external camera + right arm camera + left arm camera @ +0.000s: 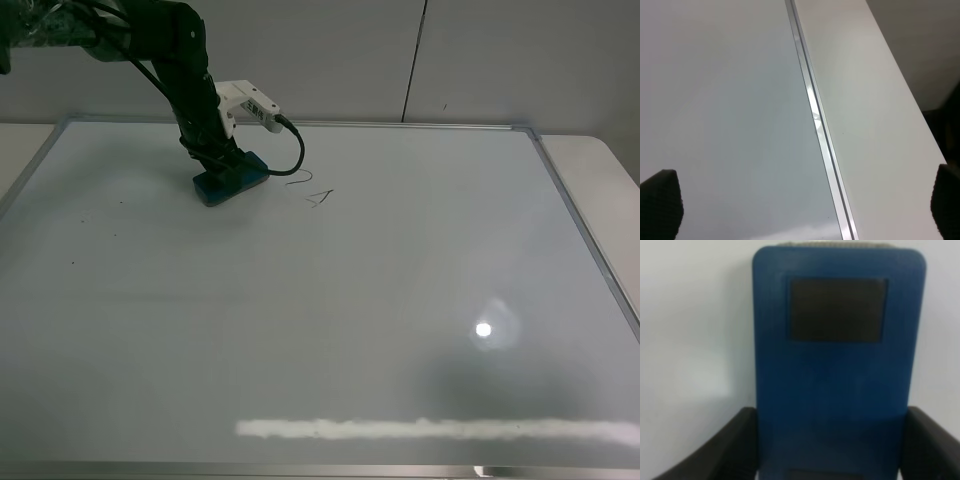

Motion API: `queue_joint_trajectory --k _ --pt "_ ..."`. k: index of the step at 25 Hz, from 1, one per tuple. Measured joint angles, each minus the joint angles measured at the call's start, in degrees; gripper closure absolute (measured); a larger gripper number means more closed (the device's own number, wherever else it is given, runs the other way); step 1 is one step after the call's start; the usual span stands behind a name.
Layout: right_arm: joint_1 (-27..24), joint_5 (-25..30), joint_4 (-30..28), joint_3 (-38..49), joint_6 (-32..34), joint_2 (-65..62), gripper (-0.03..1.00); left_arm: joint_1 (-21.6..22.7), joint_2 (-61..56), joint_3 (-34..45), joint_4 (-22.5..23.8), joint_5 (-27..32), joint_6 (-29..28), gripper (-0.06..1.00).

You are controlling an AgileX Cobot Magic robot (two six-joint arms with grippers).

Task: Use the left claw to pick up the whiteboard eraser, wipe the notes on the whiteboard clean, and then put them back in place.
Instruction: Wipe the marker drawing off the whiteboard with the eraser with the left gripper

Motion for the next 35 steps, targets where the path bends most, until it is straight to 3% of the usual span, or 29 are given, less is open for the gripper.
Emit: queue_joint_trajectory --k 7,14,22,26,35 --pt "0.00 0.00 0.00 0.00 0.00 0.00 -0.02 -2.24 0.00 0.00 2.44 0.00 0.10 0.39" --pt "0.00 0.00 0.00 0.00 0.00 0.00 -0.02 -11.18 0.31 0.00 3.24 -0.23 0.10 0.39" --pt "0.00 0.00 0.00 0.00 0.00 0.00 -0.02 -19.33 0.67 0.05 -1.37 -3.52 0.10 0.39" --pt "0.00 0.00 0.00 0.00 0.00 0.00 -0.02 -19.80 1.28 -0.29 -1.95 -3.88 0.28 0.39" --pt "0.00 0.00 0.00 0.00 0.00 0.00 -0.02 -17.50 6.52 -9.95 -5.03 4.72 0.74 0.39"
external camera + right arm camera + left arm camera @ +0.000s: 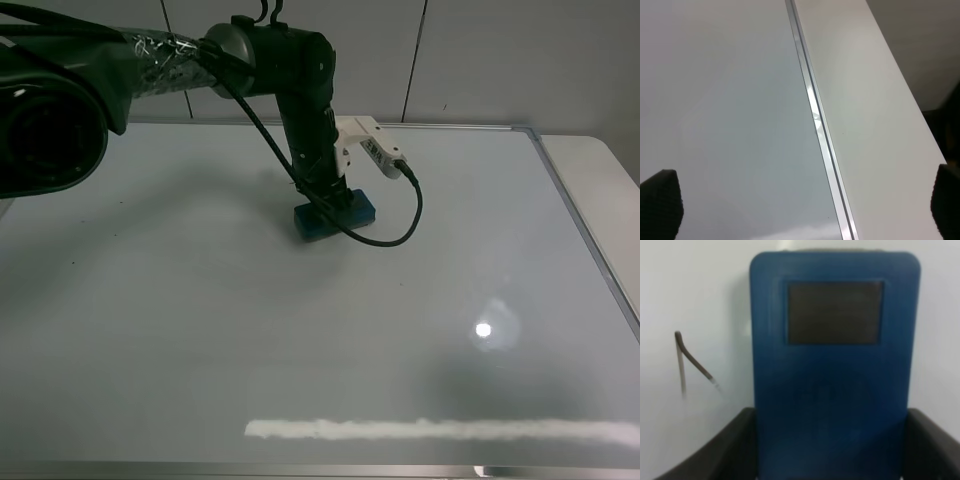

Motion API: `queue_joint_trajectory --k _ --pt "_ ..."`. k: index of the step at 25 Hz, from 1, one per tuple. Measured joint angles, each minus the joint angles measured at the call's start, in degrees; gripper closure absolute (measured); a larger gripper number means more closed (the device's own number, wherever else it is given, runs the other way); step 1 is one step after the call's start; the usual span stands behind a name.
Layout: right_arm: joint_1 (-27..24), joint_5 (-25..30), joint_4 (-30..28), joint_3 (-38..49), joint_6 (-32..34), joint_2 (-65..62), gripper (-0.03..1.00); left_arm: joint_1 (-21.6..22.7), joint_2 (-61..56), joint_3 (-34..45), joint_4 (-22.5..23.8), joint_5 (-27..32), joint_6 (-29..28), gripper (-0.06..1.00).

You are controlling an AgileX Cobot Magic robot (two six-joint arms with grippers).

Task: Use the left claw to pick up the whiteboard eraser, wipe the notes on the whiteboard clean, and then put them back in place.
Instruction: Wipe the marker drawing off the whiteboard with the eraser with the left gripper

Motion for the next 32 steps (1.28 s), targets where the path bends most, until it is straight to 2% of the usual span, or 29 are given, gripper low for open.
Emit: queue_joint_trajectory --k 7,13,19,32 --pt "0.00 0.00 0.00 0.00 0.00 0.00 -0.02 5.84 1.09 -1.83 -2.57 -1.47 0.41 0.39" --pt "0.00 0.00 0.00 0.00 0.00 0.00 -0.02 12.50 1.09 -1.88 -3.02 -3.76 0.59 0.39" --pt "0.00 0.00 0.00 0.00 0.00 0.00 -0.02 17.33 1.09 -2.05 -3.02 -4.56 1.52 0.39" --pt "0.00 0.00 0.00 0.00 0.00 0.00 -0.02 18.61 1.09 -2.17 -2.33 -2.98 0.23 0.39"
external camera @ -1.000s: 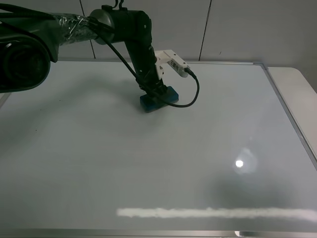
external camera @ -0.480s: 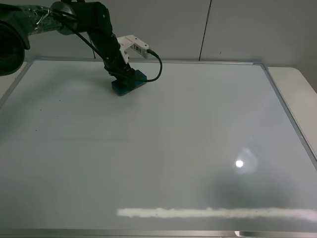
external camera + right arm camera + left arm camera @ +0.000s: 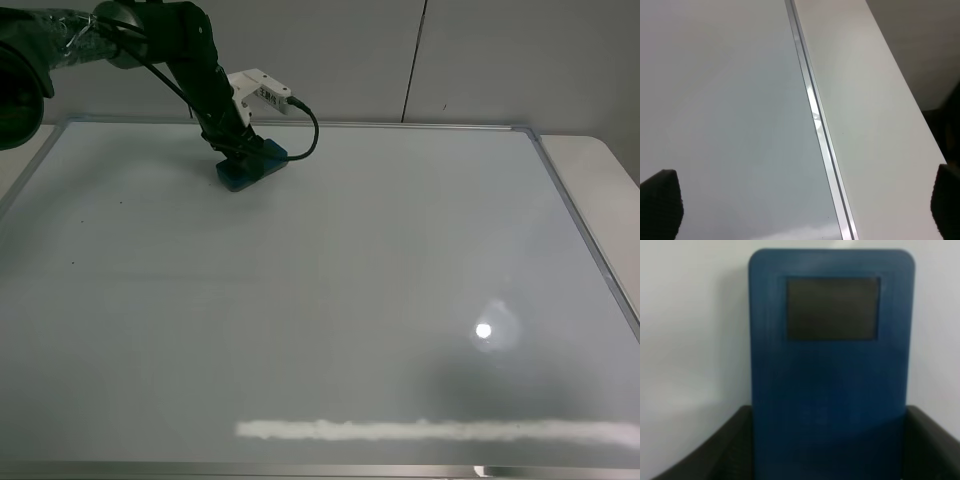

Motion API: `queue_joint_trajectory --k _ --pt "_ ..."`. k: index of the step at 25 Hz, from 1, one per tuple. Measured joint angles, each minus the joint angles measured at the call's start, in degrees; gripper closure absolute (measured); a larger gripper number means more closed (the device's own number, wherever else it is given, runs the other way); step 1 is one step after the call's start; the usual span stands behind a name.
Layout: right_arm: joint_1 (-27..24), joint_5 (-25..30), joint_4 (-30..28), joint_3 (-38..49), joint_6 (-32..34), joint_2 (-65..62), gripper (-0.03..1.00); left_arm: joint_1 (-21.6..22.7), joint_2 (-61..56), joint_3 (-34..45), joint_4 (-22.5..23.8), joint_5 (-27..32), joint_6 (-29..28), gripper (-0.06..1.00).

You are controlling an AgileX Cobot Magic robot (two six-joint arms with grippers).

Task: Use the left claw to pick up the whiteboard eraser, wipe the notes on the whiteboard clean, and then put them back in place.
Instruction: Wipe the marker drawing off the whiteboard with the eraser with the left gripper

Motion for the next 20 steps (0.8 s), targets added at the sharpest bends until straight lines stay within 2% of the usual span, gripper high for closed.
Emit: queue_joint_trajectory --k 9,13,20 --pt "0.00 0.00 0.00 0.00 0.00 0.00 -0.02 -1.72 -0.86 0.12 3.89 3.45 -2.66 0.39" --pt "0.00 0.00 0.00 0.00 0.00 0.00 -0.02 -4.22 -0.99 0.29 5.51 4.73 -3.43 0.39" --pt "0.00 0.00 0.00 0.00 0.00 0.00 -0.02 -10.48 -1.04 0.47 5.61 4.79 -6.55 0.39"
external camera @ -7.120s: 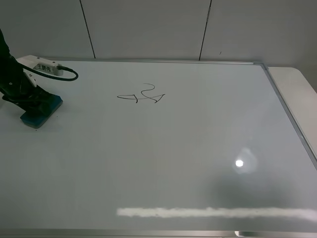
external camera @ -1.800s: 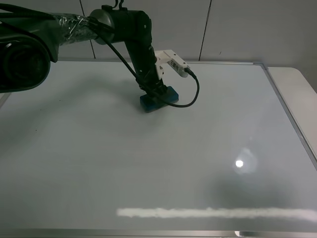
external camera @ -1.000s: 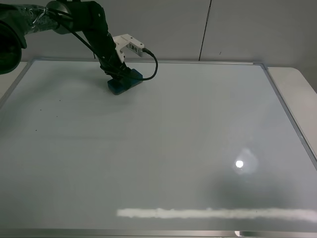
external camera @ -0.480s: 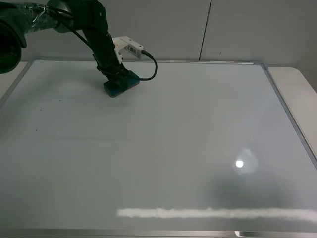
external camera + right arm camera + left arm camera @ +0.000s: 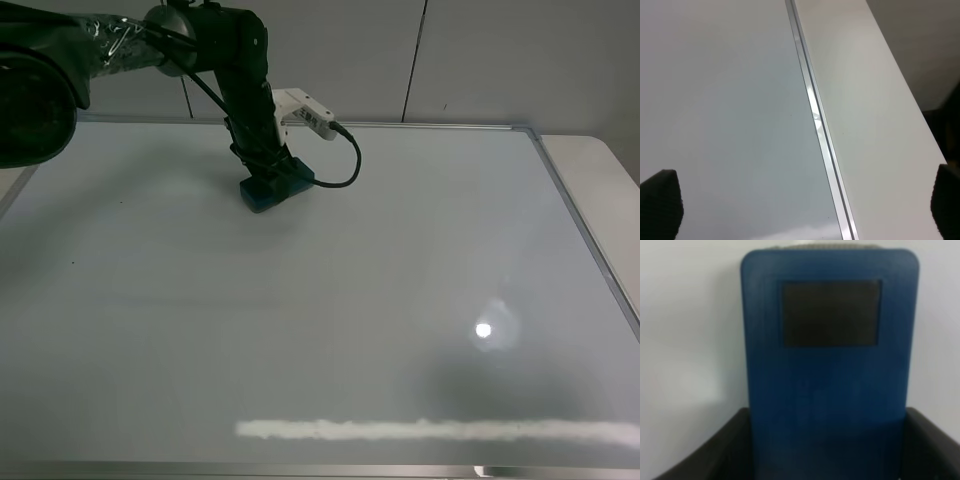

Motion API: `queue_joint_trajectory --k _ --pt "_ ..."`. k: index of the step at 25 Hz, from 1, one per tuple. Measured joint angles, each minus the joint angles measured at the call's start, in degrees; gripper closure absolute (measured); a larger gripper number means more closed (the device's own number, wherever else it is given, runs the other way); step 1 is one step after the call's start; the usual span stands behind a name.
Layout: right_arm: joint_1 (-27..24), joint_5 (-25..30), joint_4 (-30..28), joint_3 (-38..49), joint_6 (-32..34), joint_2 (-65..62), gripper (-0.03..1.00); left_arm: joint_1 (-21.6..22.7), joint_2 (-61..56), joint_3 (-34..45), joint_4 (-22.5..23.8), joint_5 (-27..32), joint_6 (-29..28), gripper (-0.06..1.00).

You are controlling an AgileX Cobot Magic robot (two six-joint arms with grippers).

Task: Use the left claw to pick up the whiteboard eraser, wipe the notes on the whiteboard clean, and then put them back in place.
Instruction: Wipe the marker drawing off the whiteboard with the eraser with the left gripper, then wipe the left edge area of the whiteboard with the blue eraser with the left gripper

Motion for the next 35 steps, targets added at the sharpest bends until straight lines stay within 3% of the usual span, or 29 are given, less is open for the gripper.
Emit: queue_joint_trajectory --k 8,14,23,29,35 --pt "0.00 0.00 0.00 0.00 0.00 0.00 -0.02 -4.47 -2.77 0.61 0.07 3.31 -5.13 0.39" --pt "0.00 0.00 0.00 0.00 0.00 0.00 -0.02 -3.31 -9.24 0.61 5.23 7.54 -8.56 0.39" --pt "0.00 0.00 0.00 0.00 0.00 0.00 -0.02 3.71 -19.04 6.01 7.07 7.75 -10.63 0.39" --pt "0.00 0.00 0.00 0.00 0.00 0.00 -0.02 10.14 -28.00 17.59 7.31 7.48 -11.11 0.39" --pt "0.00 0.00 0.00 0.00 0.00 0.00 -0.02 16.49 -37.24 31.56 7.31 2.51 -11.00 0.39"
